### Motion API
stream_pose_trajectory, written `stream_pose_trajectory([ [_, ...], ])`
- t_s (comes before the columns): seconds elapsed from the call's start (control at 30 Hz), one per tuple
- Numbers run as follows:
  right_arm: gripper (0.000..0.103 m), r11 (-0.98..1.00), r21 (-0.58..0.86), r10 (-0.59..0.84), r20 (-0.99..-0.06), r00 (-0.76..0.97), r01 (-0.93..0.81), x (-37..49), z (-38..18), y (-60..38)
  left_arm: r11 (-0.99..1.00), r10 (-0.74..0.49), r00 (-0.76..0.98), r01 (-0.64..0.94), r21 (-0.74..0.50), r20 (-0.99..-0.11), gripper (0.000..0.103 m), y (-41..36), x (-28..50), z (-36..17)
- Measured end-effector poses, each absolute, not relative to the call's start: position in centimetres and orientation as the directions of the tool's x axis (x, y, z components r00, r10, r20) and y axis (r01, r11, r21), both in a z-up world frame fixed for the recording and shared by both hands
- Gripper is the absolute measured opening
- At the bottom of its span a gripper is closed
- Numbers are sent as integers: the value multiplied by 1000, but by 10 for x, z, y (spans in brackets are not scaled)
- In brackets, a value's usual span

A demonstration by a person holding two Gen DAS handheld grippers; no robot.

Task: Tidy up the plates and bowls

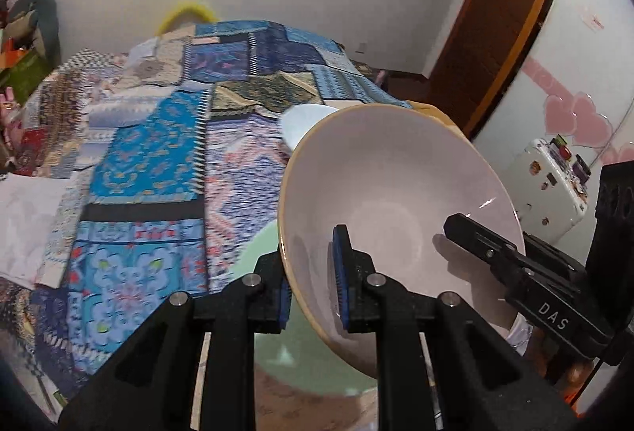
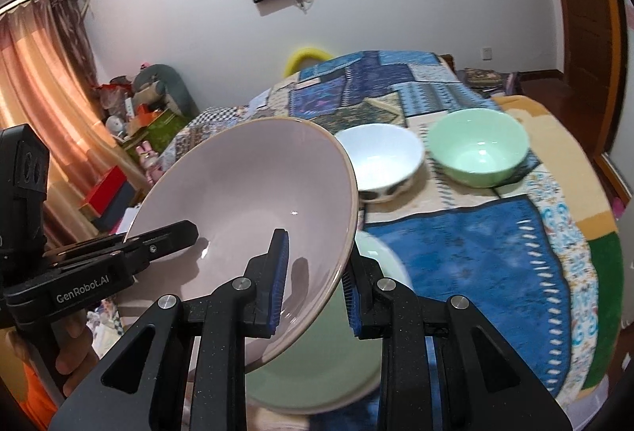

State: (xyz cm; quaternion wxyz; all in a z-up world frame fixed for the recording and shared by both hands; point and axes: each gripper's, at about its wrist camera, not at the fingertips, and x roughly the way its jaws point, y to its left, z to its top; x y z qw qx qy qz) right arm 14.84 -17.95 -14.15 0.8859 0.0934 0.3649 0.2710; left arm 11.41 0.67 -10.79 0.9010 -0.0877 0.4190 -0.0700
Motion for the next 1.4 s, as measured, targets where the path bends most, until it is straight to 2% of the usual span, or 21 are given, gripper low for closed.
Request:
stream_pose_trajectory([
  [0.73,23,768,346,611,-647,456,-539,137,-161,-69,958,-112,648,-132,-256,-753,16,126,46,-131],
  [1.4,23,753,298,557,-763,328,-586,133,-207,-12,922,-119,586,-234,-308,-802,16,189,38,-200],
])
